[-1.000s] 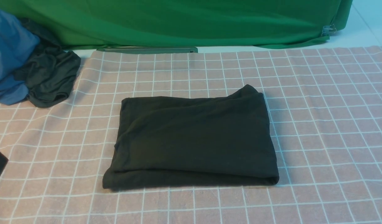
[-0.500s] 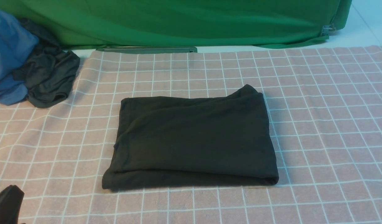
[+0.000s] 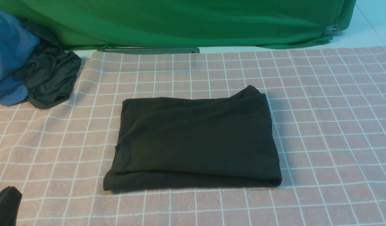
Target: Fold a long-sleeved shirt over a pink coffee tablecloth.
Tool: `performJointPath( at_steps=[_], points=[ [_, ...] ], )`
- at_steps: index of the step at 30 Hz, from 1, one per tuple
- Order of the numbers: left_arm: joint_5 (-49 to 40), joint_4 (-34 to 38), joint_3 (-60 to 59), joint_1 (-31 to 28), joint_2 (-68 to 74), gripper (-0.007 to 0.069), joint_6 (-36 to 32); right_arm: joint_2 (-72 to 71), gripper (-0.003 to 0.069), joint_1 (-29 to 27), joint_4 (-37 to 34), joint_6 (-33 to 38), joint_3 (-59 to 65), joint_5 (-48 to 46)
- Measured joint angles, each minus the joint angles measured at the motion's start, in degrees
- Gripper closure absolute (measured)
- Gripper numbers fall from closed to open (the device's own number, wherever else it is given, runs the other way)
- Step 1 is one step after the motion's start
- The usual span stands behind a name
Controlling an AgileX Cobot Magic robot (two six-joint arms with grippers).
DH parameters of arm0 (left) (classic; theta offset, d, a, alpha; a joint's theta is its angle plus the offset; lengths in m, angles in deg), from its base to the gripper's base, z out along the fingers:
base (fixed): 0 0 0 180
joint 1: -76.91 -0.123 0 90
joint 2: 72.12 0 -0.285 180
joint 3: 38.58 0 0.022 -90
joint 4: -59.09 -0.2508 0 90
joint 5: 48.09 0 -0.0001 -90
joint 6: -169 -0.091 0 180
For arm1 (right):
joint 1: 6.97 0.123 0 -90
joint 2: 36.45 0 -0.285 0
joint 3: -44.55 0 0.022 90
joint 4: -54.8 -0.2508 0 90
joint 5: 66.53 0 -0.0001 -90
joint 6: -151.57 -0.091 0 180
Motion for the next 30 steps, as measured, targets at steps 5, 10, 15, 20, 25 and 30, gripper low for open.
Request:
performJointPath(
  at_steps=[5, 10, 15, 20, 25, 30],
  points=[
    [0.0, -0.3, 0.0, 0.0, 0.0, 0.0611, 0.0, 0.0, 0.0421, 0.0, 0.0, 0.1, 0.0, 0.0],
    [0.0, -0.3, 0.0, 0.0, 0.0, 0.0611, 0.1, 0.0, 0.0421, 0.0, 0.0, 0.1, 0.0, 0.0],
    [0.0, -0.3, 0.0, 0.0, 0.0, 0.0611, 0.1, 0.0, 0.0421, 0.0, 0.0, 0.1, 0.0, 0.0],
    [0.0, -0.3, 0.0, 0.0, 0.0, 0.0611, 0.1, 0.0, 0.0421, 0.0, 0.0, 1.3, 0.0, 0.0],
    [0.0, -0.5, 0.0, 0.0, 0.0, 0.0611, 0.1, 0.0, 0.0421, 0.0, 0.0, 1.3, 0.0, 0.0],
    [0.1, -0.5, 0.0, 0.0, 0.0, 0.0611, 0.1, 0.0, 0.0421, -0.3, 0.3, 3.5, 1.1, 0.4]
  ],
)
